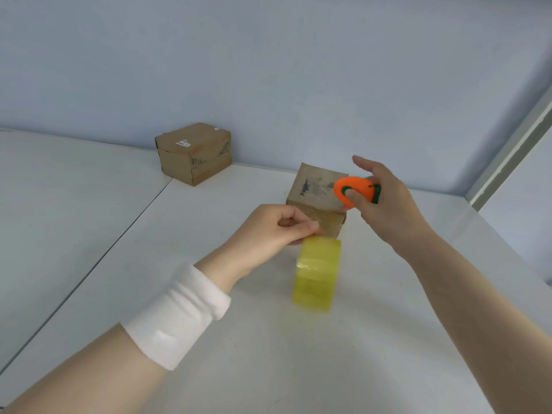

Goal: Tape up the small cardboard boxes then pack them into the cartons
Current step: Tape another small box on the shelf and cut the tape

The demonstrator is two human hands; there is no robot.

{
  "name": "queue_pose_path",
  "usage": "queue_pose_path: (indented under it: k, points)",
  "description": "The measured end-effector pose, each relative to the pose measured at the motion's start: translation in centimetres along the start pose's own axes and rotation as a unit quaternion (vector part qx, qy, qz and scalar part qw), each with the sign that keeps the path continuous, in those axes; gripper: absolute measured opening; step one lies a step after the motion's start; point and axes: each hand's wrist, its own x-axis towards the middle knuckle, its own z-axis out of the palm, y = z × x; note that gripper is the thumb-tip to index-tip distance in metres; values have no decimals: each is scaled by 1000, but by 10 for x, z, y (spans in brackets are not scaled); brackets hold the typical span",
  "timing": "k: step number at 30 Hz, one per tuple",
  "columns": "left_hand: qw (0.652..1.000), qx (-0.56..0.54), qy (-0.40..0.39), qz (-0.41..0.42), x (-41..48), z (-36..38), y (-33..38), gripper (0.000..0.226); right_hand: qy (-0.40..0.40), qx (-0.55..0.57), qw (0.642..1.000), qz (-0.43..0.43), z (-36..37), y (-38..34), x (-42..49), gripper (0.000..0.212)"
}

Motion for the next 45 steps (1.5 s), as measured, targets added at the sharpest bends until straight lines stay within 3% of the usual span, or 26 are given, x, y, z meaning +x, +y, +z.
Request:
queue_pose_path:
  k: [5,10,13,16,22,26,29,30,33,34,40,45]
  points:
    - [994,24,85,58,-8,-19,13,13,-21,151,988,-16,25,-27,-8,22]
    - [991,32,113,61,-18,-36,13,16,-68,188,980,4,61,-43,-11,19]
    - [984,48,163,61,-21,-46,10,15,-82,226,970,42,79,-50,-12,12]
    - [975,53,209,44,-23,-57,9,16,-89,221,971,26,94,-57,-14,11]
    - [968,88,236,18,-26,-75,5,19,-90,183,979,-19,118,-65,-16,29]
    - [957,160,243,15,-30,-80,7,32,-70,215,974,32,128,-68,-12,21]
    - [965,150,214,4,-37,-81,8,32,-66,249,963,74,130,-73,-5,19]
    - [968,153,201,-3,-38,-82,8,43,-67,263,958,89,130,-74,-3,19]
    - [972,158,175,-5,-44,-85,8,110,-85,294,942,135,130,-79,0,17]
    - [971,160,178,-6,-44,-87,7,118,-92,299,939,141,131,-80,-1,17]
    - [947,244,207,-2,-49,-85,7,121,-84,254,961,73,138,-87,-4,22]
    - [945,247,212,-26,-48,-88,9,123,-76,218,972,53,143,-90,-5,24]
